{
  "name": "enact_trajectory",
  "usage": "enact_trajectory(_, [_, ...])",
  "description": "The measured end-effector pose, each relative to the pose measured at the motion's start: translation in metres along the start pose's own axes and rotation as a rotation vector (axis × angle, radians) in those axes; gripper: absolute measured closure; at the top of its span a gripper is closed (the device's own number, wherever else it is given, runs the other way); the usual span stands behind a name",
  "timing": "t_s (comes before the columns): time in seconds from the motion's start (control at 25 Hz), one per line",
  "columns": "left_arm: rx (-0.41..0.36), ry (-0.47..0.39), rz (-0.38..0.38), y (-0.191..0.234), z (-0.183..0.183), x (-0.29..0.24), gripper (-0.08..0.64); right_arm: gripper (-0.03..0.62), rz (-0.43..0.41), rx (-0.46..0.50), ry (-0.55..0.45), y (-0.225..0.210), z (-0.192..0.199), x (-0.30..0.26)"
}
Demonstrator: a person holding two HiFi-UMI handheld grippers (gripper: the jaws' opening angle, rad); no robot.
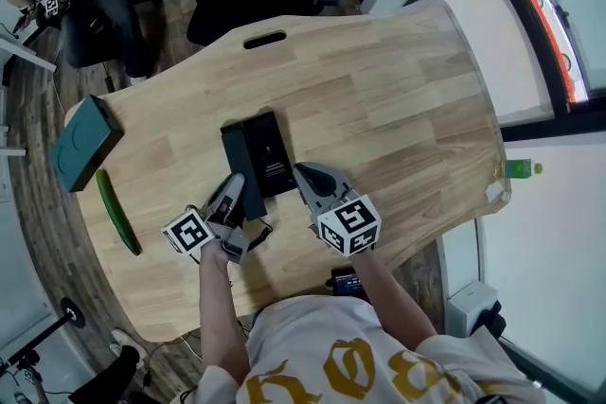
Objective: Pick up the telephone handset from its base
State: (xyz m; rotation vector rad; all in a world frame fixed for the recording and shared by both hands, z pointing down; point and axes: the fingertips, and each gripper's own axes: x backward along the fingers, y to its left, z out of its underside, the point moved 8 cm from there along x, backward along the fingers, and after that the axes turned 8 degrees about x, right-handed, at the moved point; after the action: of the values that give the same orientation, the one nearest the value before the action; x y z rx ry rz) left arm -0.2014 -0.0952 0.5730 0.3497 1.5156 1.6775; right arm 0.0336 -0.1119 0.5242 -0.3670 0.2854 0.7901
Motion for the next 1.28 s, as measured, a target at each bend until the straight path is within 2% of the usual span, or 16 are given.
enact_trajectory(0.08, [0.03,-0.008,0.004,0.002,0.002,0.001,0.482,0.586,0.002,0.001,0.0,0.001,0.0,0.001])
enact_trajectory(0.2, [0.163,-0.038,0.102,-0.006,0.01,-0.003,0.483,0.586,0.009,0.011,0.002,0.002,-0.002,0.004])
enact_trajectory(0.24, [0.178,-0.042,0.122,-0.008,0.011,-0.004,0.482,0.586,0.012,0.012,0.003,0.002,-0.003,0.006])
enact_trajectory(0.68, [0.182,-0.081,0.232,-0.037,0.016,0.008,0.483,0.586,0.03,0.051,-0.018,0.018,-0.016,0.021])
enact_trajectory(1.04, [0.209,-0.113,0.36,-0.067,0.03,0.023,0.483,0.586,0.128,0.1,-0.063,0.022,-0.033,0.04])
enact_trajectory(1.28, [0.21,-0.123,0.425,-0.084,0.043,0.037,0.483,0.586,0.151,0.142,-0.119,0.035,-0.046,0.055])
